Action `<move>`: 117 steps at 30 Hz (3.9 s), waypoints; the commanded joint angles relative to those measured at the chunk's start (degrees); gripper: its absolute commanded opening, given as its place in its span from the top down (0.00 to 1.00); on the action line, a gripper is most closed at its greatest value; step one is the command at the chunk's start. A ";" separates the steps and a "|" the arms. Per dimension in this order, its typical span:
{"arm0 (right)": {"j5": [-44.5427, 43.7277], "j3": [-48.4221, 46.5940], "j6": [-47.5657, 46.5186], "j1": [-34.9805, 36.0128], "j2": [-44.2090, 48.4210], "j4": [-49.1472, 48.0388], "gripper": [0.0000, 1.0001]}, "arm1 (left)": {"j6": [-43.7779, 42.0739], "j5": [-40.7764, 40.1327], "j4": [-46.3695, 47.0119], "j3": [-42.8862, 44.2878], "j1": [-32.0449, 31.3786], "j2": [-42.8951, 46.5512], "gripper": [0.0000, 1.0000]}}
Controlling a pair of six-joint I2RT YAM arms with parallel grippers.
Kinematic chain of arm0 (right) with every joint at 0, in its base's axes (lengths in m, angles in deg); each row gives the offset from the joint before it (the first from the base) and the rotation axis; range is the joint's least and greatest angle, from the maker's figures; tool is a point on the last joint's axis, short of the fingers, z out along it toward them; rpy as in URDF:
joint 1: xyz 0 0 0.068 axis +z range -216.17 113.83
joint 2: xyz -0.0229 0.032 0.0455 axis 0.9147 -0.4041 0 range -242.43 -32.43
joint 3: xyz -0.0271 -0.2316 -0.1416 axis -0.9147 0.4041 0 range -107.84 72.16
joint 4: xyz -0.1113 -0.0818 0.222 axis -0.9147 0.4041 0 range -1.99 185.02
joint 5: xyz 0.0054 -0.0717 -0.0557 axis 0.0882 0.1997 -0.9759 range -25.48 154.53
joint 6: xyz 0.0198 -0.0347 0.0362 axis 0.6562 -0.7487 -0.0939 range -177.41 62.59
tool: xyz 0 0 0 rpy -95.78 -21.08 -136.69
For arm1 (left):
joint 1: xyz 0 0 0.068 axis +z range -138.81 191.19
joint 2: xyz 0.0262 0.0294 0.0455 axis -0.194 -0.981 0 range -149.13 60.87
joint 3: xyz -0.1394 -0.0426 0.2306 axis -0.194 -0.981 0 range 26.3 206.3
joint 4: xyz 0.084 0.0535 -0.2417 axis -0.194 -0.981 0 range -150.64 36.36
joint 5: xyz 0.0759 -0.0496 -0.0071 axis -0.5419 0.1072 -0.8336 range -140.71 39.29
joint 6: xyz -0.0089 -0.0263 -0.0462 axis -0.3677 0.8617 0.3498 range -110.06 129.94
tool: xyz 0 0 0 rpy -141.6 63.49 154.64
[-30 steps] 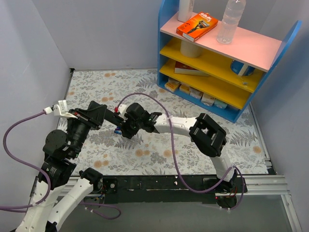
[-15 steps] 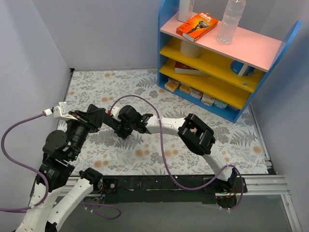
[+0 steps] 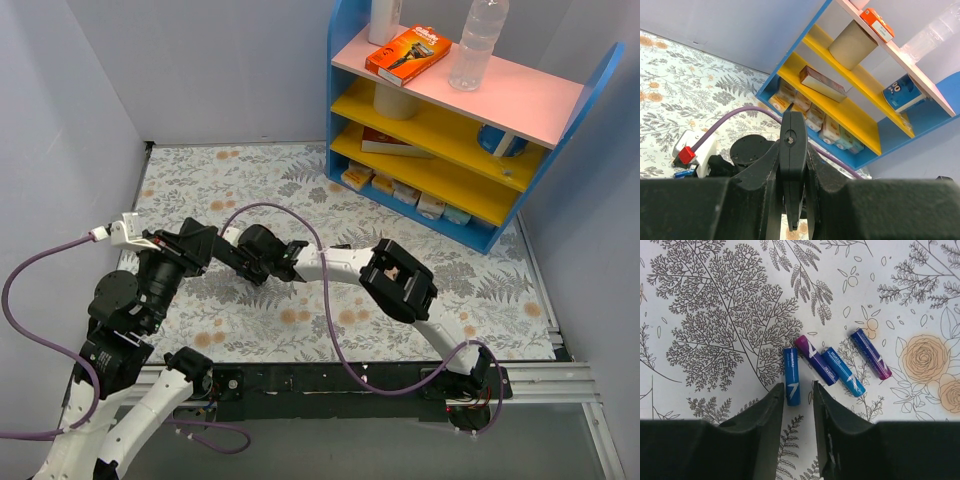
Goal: Load the batteries into the remote control
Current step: Move the battery to the center of the board, then pick up the battery from the center of the board, then load the battery into the remote control.
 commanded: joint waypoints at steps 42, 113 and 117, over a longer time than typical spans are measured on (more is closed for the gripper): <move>-1.55 26.71 12.03 -7.36 22.62 36.24 0.51 | 1.50 0.30 7.95 -13.15 0.24 0.30 1.00; 5.56 25.90 12.02 -7.19 63.65 3.55 0.99 | 21.44 23.41 55.67 -18.43 0.24 -24.04 1.00; 6.36 25.99 12.29 -7.19 63.04 3.63 0.99 | 22.85 23.94 56.37 -17.81 0.15 -24.66 1.00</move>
